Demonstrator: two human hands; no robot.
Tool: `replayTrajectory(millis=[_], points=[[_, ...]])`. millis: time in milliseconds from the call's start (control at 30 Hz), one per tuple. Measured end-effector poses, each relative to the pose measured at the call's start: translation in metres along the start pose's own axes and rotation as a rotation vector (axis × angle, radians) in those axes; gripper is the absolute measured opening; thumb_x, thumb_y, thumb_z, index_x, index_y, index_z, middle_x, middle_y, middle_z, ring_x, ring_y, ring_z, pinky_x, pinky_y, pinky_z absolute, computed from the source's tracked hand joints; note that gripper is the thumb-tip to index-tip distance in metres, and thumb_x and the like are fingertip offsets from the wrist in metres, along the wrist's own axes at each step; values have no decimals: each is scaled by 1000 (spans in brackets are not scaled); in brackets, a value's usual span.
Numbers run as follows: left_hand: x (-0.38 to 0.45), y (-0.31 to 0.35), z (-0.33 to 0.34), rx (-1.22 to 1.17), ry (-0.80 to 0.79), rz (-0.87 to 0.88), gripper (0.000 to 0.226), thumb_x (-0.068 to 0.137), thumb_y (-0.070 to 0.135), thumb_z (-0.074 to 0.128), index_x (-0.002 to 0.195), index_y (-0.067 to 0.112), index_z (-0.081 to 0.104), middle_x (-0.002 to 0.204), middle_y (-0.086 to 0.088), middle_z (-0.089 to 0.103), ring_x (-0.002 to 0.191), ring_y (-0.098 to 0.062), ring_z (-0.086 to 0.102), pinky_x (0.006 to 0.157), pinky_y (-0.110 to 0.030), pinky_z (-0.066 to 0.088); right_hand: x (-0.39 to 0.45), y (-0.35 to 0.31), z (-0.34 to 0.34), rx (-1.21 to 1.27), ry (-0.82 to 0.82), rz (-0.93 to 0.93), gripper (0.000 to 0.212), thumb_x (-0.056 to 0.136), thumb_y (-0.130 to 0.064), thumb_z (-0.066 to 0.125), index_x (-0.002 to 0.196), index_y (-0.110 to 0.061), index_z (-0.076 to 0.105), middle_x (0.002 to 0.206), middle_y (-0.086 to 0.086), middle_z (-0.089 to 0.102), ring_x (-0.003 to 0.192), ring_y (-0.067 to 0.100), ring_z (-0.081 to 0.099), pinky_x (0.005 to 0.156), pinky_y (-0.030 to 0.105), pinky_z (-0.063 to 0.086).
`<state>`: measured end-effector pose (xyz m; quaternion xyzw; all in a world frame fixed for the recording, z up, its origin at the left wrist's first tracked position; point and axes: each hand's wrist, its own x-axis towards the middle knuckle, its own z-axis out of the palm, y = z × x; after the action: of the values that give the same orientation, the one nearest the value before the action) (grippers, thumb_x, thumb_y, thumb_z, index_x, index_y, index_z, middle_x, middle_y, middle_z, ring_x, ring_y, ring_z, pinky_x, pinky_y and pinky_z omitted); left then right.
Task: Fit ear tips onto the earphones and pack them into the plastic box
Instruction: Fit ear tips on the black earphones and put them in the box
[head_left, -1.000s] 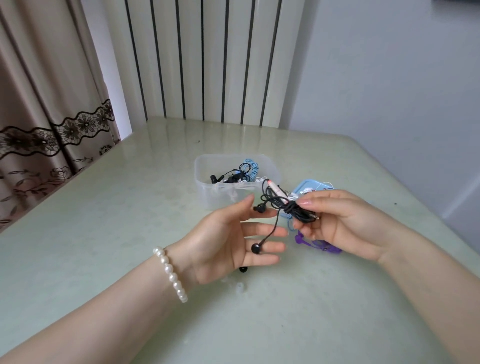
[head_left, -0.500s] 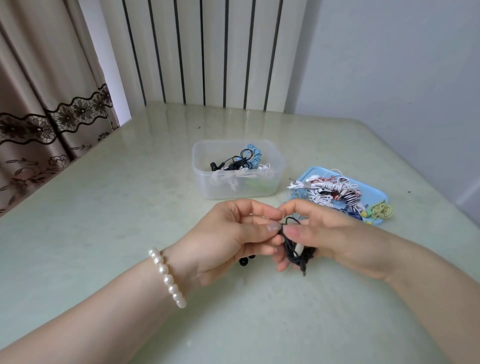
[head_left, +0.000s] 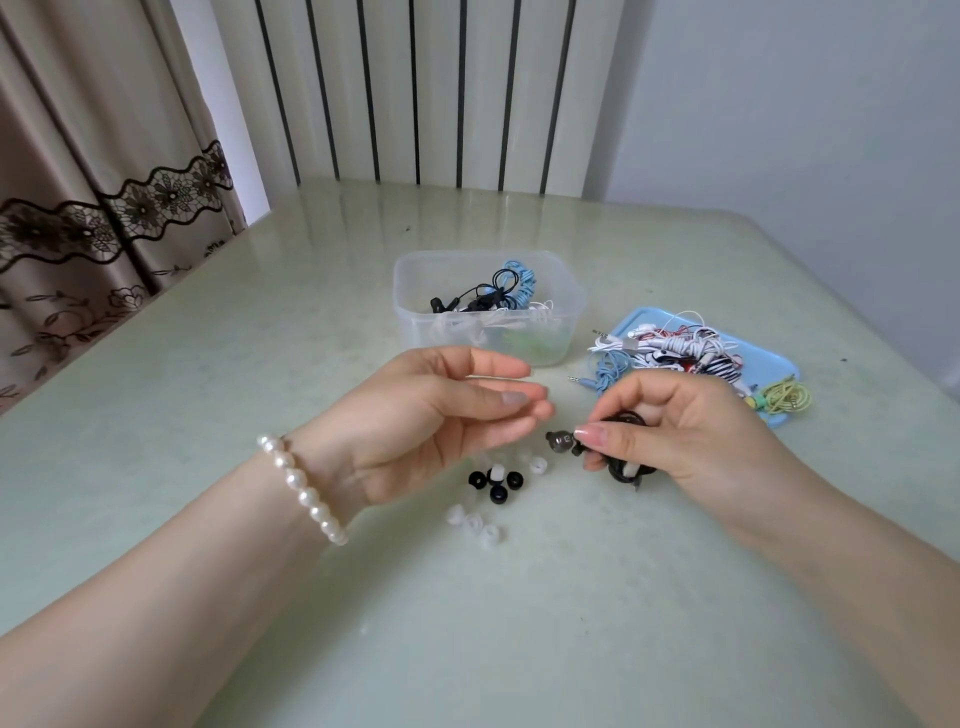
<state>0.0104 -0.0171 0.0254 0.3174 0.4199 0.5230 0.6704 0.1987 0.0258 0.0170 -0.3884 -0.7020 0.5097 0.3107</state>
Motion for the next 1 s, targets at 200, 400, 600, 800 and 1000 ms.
replayTrajectory(millis=[200,400,600,800,1000], points=[[4,0,-13,729,183,255,12,77,-1,68,77,11,66,69,-1,65,62,-10,58,62,-19,48,0,-1,2,1,-40,30,13,74,-14,65,70,-7,54,60,2,67,63,19,61,51,18,41],[2,-14,-10,1255,73,297,13,66,27,80,74,25,71,72,14,63,66,-3,53,63,-14,42,-2,-4,2,-2,-28,49,14,83,-2,59,72,-4,51,64,7,70,61,16,65,56,18,45],[5,-24,-7,1540,-3,350,17,75,28,72,92,26,71,85,14,53,81,-6,47,68,-8,33,-1,-2,2,17,18,72,21,80,10,56,69,-6,50,63,9,70,58,20,66,62,24,48],[6,-28,-7,1581,15,399,10,78,21,65,87,22,69,89,7,59,79,-7,46,65,-11,33,-1,0,2,-13,-19,40,26,84,6,53,83,-14,69,62,4,68,55,12,61,56,17,43],[7,-26,-9,1505,45,409,2,79,22,65,77,21,64,75,14,54,76,-7,52,64,-10,36,0,2,1,85,-21,94,16,59,-5,77,73,-11,73,61,7,67,54,14,62,63,24,47]])
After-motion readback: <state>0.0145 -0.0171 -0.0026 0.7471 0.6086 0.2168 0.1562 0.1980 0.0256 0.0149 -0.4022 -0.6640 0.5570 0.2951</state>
